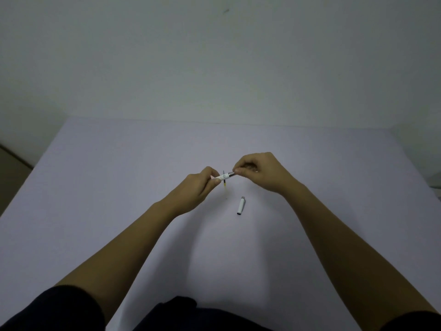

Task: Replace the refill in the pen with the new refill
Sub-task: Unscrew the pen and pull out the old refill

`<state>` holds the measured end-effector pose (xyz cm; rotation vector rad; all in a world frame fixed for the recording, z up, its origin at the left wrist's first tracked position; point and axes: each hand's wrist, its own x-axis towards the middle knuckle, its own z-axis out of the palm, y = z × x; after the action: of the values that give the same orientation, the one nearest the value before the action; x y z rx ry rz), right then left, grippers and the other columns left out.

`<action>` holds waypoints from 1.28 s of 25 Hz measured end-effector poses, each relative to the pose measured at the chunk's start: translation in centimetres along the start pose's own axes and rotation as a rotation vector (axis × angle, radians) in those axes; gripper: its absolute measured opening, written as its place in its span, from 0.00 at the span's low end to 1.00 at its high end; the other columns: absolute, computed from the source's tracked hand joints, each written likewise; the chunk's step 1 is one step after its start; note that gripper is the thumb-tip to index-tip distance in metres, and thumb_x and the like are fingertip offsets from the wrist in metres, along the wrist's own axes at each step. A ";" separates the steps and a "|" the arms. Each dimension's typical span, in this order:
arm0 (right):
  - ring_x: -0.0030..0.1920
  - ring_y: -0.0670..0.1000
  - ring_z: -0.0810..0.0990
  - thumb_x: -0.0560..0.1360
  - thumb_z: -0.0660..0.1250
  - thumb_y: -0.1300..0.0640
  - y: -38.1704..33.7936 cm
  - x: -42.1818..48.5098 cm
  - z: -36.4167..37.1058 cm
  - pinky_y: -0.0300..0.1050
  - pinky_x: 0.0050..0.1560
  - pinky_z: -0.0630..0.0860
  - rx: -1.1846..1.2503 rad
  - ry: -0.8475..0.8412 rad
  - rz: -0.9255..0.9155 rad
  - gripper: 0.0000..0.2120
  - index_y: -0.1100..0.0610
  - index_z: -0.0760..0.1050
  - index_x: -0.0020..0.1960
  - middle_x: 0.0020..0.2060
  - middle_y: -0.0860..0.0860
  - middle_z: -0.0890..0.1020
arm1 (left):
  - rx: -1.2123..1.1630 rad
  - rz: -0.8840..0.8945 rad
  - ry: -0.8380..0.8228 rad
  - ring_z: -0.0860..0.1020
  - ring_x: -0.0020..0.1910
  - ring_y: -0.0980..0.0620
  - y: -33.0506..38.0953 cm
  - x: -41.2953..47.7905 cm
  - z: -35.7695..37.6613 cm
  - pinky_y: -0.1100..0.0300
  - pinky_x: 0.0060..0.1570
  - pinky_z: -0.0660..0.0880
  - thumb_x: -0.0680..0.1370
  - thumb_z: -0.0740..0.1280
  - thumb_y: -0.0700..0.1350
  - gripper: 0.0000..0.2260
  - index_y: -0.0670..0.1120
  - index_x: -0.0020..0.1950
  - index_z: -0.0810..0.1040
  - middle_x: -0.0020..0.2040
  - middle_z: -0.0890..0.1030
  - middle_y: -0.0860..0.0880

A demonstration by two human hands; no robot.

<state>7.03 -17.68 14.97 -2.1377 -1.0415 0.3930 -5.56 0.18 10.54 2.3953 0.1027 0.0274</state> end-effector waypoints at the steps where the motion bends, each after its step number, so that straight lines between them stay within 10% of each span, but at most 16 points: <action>1: 0.38 0.39 0.78 0.72 0.69 0.59 -0.1 -0.2 -0.1 0.27 0.41 0.73 0.037 0.007 -0.029 0.04 0.53 0.81 0.45 0.37 0.45 0.81 | -0.016 -0.009 0.016 0.66 0.26 0.56 0.1 -0.1 0.0 0.65 0.26 0.61 0.80 0.54 0.55 0.09 0.53 0.46 0.68 0.29 0.70 0.52; 7: 0.36 0.42 0.80 0.76 0.63 0.47 -0.6 -0.8 -0.5 0.36 0.39 0.74 -0.042 -0.068 0.101 0.11 0.50 0.81 0.42 0.33 0.44 0.82 | 0.045 0.040 0.027 0.67 0.27 0.56 0.5 -0.4 -0.4 0.65 0.26 0.61 0.80 0.54 0.55 0.10 0.51 0.44 0.67 0.29 0.70 0.55; 22: 0.44 0.39 0.79 0.71 0.71 0.55 -1.3 -1.4 -0.8 0.28 0.48 0.74 0.038 0.002 -0.062 0.06 0.51 0.78 0.47 0.41 0.43 0.81 | 0.065 0.058 0.075 0.67 0.28 0.55 1.2 -0.6 -0.8 0.61 0.27 0.62 0.80 0.54 0.54 0.12 0.48 0.46 0.69 0.30 0.70 0.54; 27: 0.35 0.42 0.79 0.74 0.66 0.48 -1.5 -1.0 -0.8 0.34 0.37 0.72 -0.044 -0.058 0.078 0.07 0.48 0.81 0.41 0.36 0.46 0.84 | 0.089 0.077 0.053 0.68 0.29 0.55 1.2 -0.9 -0.7 0.60 0.29 0.63 0.80 0.54 0.55 0.12 0.48 0.48 0.70 0.33 0.73 0.51; 32: 0.46 0.40 0.80 0.69 0.72 0.53 -1.9 -1.1 -1.1 0.29 0.50 0.75 0.076 -0.040 0.005 0.09 0.48 0.78 0.49 0.43 0.42 0.81 | 0.052 0.065 0.092 0.68 0.29 0.56 1.4 -0.7 -1.0 0.61 0.28 0.62 0.80 0.54 0.54 0.10 0.51 0.46 0.69 0.31 0.71 0.54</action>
<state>5.85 -18.27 17.11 -2.0727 -1.0279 0.4724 -6.23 -0.24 12.21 2.4490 0.0697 0.1666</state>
